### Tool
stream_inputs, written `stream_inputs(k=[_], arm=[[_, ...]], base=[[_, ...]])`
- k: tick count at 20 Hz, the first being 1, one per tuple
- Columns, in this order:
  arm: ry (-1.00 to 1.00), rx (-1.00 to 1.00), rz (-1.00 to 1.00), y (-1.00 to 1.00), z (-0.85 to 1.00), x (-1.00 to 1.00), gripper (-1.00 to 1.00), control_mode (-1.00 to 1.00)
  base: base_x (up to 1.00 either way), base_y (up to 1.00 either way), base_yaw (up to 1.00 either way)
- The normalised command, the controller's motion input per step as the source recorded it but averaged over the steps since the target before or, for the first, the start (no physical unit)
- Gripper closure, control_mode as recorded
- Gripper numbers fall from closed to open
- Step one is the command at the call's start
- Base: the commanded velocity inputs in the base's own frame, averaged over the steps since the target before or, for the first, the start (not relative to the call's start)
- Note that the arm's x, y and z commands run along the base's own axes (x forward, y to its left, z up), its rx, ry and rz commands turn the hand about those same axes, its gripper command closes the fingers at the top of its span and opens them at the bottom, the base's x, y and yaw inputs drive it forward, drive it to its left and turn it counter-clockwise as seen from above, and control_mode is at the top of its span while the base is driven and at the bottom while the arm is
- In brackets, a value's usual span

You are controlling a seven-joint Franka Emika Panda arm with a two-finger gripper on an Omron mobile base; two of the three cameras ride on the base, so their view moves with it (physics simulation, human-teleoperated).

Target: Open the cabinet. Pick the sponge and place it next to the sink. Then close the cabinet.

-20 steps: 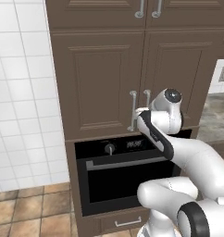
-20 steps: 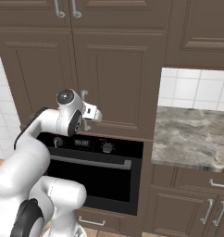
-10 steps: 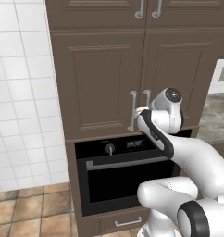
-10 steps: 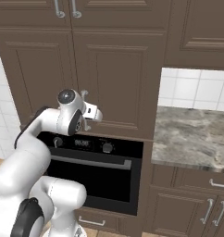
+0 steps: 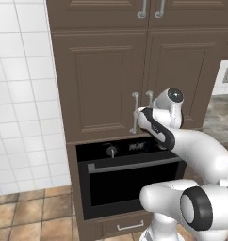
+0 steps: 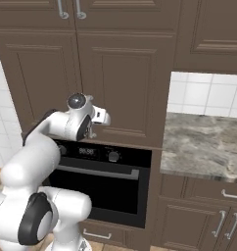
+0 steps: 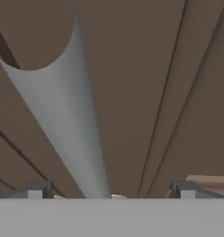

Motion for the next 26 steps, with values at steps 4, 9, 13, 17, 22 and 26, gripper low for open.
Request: stream_inputs(k=[4,9,13,17,22,26], arm=[[-0.06,0.00,0.01,0.00,-0.04,0.29,-1.00,-1.00],[-0.05,0.00,0.00,0.00,-0.16,0.22,-1.00,-1.00],[-0.03,0.00,0.00,0.00,-0.12,0.11,-1.00,-1.00],[0.00,0.00,0.00,0.00,0.00,0.00,-1.00,-1.00],[0.00,0.00,0.00,0.00,0.00,0.00,1.00,-1.00],[0.00,0.00,0.00,0.00,0.00,0.00,1.00,-1.00]], base=[[0.00,0.00,0.00],[0.00,0.00,0.00],[0.00,0.00,0.00],[0.00,0.00,0.00],[0.00,0.00,0.00],[0.00,0.00,0.00]])
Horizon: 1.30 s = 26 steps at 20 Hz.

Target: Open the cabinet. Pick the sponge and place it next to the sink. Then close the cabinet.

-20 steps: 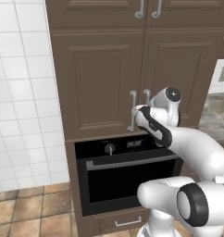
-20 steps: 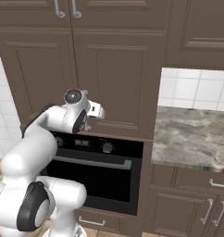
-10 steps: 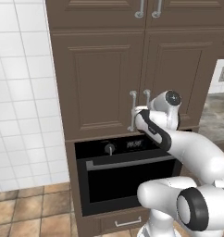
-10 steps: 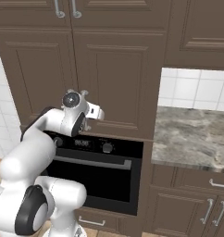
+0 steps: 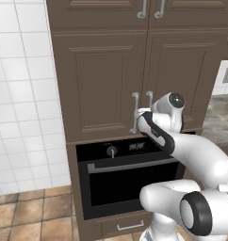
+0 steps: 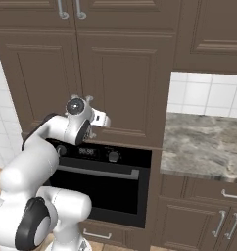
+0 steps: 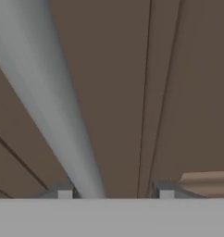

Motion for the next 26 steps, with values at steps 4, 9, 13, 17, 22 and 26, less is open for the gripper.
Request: stream_inputs(k=[4,9,13,17,22,26], arm=[[0.00,0.00,0.00,0.00,0.00,0.00,1.00,-1.00],[0.00,0.00,0.00,0.00,0.00,0.00,1.00,-1.00],[0.00,0.00,0.00,-0.03,0.00,-0.02,1.00,-1.00],[-0.01,0.00,-0.02,-0.23,-0.01,-0.07,1.00,-1.00],[-0.06,0.00,-0.01,-0.34,-0.02,-0.08,1.00,-1.00],[-0.05,0.00,0.00,-0.42,0.00,-0.08,1.00,-1.00]], base=[[0.00,0.00,0.00],[0.00,0.00,0.00],[0.00,0.00,0.00],[0.00,0.00,0.00],[0.00,0.00,0.00],[0.00,0.00,0.00]])
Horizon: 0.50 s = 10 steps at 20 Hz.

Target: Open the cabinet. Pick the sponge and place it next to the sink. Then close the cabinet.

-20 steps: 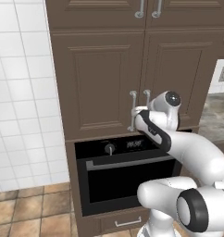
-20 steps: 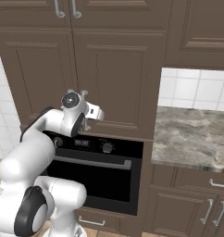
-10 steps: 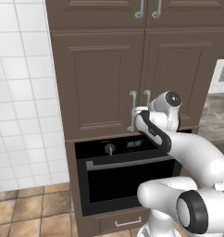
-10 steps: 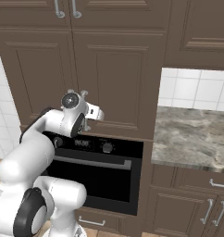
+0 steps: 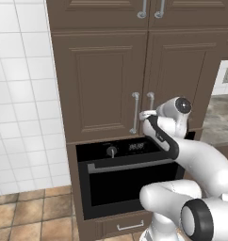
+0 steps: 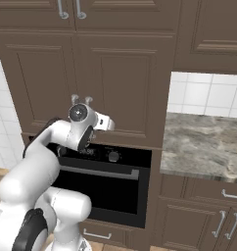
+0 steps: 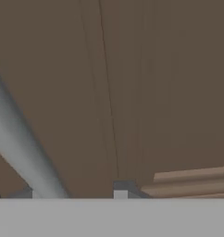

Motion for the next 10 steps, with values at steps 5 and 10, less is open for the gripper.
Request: stream_inputs(k=[5,10], arm=[[-0.05,0.00,0.00,-0.44,0.00,-0.15,1.00,-1.00],[-0.03,0.00,-0.01,-0.48,0.00,-0.21,1.00,-1.00]], base=[[0.00,0.00,0.00],[0.00,0.00,0.00]])
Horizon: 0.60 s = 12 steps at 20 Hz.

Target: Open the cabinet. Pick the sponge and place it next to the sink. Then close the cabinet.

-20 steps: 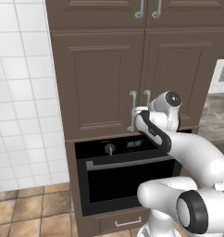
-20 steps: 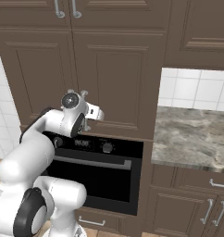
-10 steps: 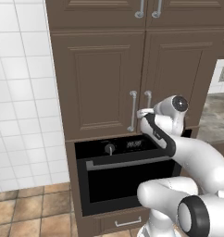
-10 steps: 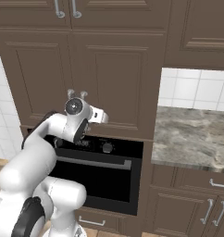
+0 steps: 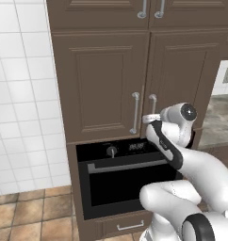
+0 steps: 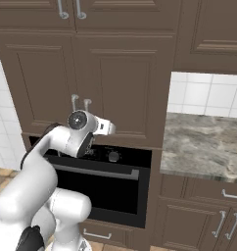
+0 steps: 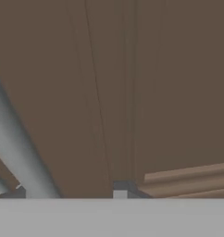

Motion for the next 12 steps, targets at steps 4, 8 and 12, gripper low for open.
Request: stream_inputs(k=[4,8,12], arm=[[0.00,0.00,0.00,-0.43,0.00,-0.20,1.00,-1.00],[0.00,0.00,0.00,-0.56,0.00,-0.24,1.00,-1.00],[0.00,0.00,0.00,-0.60,0.00,-0.37,1.00,-1.00]], base=[[0.00,0.00,0.00],[0.00,0.00,0.00],[0.00,0.00,0.00]])
